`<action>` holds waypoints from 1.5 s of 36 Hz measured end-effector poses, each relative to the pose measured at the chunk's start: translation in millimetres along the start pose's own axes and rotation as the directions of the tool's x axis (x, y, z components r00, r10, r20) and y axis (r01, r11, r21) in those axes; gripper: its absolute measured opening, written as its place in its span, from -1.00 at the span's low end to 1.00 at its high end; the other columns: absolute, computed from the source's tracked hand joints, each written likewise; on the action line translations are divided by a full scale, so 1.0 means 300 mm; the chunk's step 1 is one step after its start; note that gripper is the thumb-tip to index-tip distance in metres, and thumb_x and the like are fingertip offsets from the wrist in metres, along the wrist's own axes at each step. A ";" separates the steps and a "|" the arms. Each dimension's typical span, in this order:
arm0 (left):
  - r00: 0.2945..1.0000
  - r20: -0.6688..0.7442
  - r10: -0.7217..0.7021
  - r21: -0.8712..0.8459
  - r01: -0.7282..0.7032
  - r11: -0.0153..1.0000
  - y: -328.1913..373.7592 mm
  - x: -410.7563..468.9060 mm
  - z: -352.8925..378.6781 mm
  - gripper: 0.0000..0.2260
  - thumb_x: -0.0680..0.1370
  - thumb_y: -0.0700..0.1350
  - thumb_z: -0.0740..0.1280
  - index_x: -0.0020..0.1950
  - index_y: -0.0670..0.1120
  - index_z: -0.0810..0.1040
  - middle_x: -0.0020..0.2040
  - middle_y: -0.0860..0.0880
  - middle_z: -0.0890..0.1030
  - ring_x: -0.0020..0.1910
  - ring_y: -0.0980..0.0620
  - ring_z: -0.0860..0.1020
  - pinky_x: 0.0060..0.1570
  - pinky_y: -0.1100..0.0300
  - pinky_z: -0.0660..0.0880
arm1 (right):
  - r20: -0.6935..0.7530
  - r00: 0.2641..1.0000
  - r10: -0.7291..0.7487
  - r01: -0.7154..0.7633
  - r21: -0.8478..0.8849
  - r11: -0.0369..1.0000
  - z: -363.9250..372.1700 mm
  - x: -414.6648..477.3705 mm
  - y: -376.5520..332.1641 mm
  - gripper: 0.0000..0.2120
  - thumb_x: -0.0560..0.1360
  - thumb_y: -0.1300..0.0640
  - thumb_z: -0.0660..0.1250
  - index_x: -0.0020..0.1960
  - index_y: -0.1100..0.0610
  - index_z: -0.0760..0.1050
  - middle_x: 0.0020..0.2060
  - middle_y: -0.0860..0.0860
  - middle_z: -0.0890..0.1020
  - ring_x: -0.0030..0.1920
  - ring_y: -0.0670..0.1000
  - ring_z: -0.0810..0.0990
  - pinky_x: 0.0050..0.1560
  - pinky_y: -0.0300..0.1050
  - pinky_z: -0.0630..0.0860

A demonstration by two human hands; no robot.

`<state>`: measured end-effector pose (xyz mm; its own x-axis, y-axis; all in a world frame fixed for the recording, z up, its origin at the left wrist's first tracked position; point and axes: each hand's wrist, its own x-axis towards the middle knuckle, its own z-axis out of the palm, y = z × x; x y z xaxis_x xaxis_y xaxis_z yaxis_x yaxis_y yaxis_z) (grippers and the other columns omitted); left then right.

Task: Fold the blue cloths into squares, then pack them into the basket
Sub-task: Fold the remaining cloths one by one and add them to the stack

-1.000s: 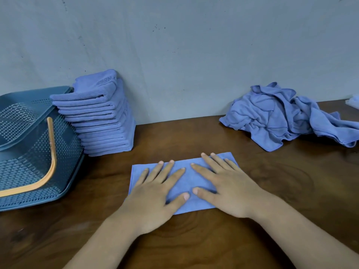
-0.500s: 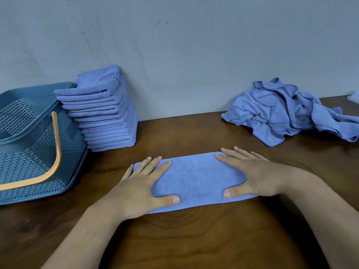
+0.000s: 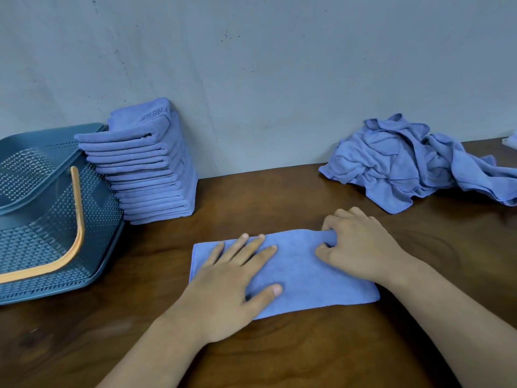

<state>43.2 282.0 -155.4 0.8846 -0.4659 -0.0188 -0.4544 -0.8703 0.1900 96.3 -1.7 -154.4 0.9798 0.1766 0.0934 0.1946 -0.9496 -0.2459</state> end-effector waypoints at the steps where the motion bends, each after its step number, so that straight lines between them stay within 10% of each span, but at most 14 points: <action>1: 1.000 0.013 -0.002 -0.007 0.003 1.000 -0.003 0.001 -0.001 -0.37 0.64 0.48 -0.06 0.68 0.37 -0.11 0.67 0.37 -0.22 0.61 0.32 -0.35 0.67 0.00 -0.21 | -0.008 1.000 0.005 -0.005 0.001 1.000 0.001 0.001 -0.004 -0.86 0.46 -0.19 0.25 -0.09 -0.14 0.42 -0.14 -0.18 0.46 -0.02 -0.08 0.36 0.03 -0.08 0.36; 8: 0.999 0.035 0.004 0.001 -0.004 1.000 -0.003 0.004 -0.006 -0.37 0.63 0.48 -0.08 0.67 0.38 -0.14 0.65 0.39 -0.26 0.59 0.34 -0.40 0.66 0.04 -0.28 | -0.004 0.993 0.118 -0.111 0.304 0.946 -0.054 -0.016 0.005 -0.80 0.46 -0.04 0.38 -0.02 -0.15 0.36 -0.27 -0.08 0.62 -0.26 -0.04 0.59 -0.23 0.03 0.55; 16: 0.999 0.032 -0.002 -0.026 0.003 1.000 -0.011 0.002 -0.009 -0.38 0.64 0.47 -0.03 0.67 0.39 -0.08 0.64 0.42 -0.23 0.57 0.37 -0.39 0.66 0.05 -0.27 | 0.257 0.957 0.137 -0.285 0.734 0.617 -0.144 -0.057 0.060 -0.66 0.59 0.14 0.48 0.18 -0.25 0.48 -0.03 0.16 0.68 -0.18 0.08 0.67 -0.05 0.03 0.69; 20: 0.999 0.038 -0.003 -0.036 0.005 0.999 -0.011 -0.001 -0.008 -0.38 0.63 0.47 -0.03 0.67 0.40 -0.07 0.63 0.43 -0.23 0.56 0.39 -0.39 0.66 0.05 -0.26 | 0.340 0.940 0.025 -0.278 0.721 0.635 -0.148 -0.078 0.057 -0.80 0.62 0.19 0.42 0.14 -0.10 0.59 0.02 -0.04 0.72 0.00 -0.03 0.71 0.04 -0.03 0.63; 29: 0.998 0.061 -0.007 -0.006 0.007 1.000 -0.005 0.006 -0.011 -0.32 0.57 0.55 -0.07 0.65 0.42 -0.16 0.62 0.43 -0.31 0.56 0.37 -0.43 0.66 0.04 -0.26 | 0.408 0.908 -0.091 -0.259 0.720 0.643 -0.167 -0.105 0.026 -0.31 0.41 0.11 0.66 0.36 -0.42 0.51 0.26 -0.24 0.65 0.20 -0.03 0.71 0.24 0.14 0.65; 41: 0.997 0.081 -0.008 0.018 0.006 1.000 -0.006 0.011 -0.013 -0.28 0.53 0.59 -0.06 0.63 0.45 -0.23 0.62 0.41 -0.34 0.55 0.36 -0.45 0.66 0.02 -0.27 | 0.389 0.921 -0.019 -0.228 0.578 0.784 -0.139 -0.097 0.059 -0.05 0.34 -0.09 0.66 0.54 -0.50 0.21 0.52 -0.33 0.32 0.54 -0.26 0.26 0.57 -0.10 0.26; 47: 0.997 0.077 -0.012 0.020 0.011 1.000 -0.004 0.010 -0.008 -0.27 0.52 0.60 -0.09 0.63 0.44 -0.23 0.62 0.40 -0.34 0.55 0.36 -0.44 0.66 0.03 -0.29 | 0.396 0.917 -0.055 -0.203 0.578 0.790 -0.131 -0.095 0.081 -0.01 0.27 -0.17 0.66 0.54 -0.51 0.20 0.55 -0.39 0.28 0.55 -0.29 0.25 0.61 -0.06 0.25; 54: 0.997 0.073 -0.018 0.016 0.017 1.000 0.003 0.012 -0.004 -0.29 0.55 0.56 -0.11 0.64 0.41 -0.25 0.63 0.37 -0.34 0.56 0.34 -0.45 0.66 0.01 -0.29 | 0.363 0.931 -0.037 -0.253 0.716 0.651 -0.158 -0.098 0.046 -0.43 0.36 0.04 0.69 0.25 -0.37 0.61 0.23 -0.21 0.66 0.17 -0.26 0.66 0.29 -0.18 0.57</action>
<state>46.2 279.8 -154.0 0.8826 -0.4606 -0.0938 -0.4410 -0.8805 0.1740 67.9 -32.4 -115.0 0.9216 0.2939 -0.2537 -0.0884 -0.4774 -0.8742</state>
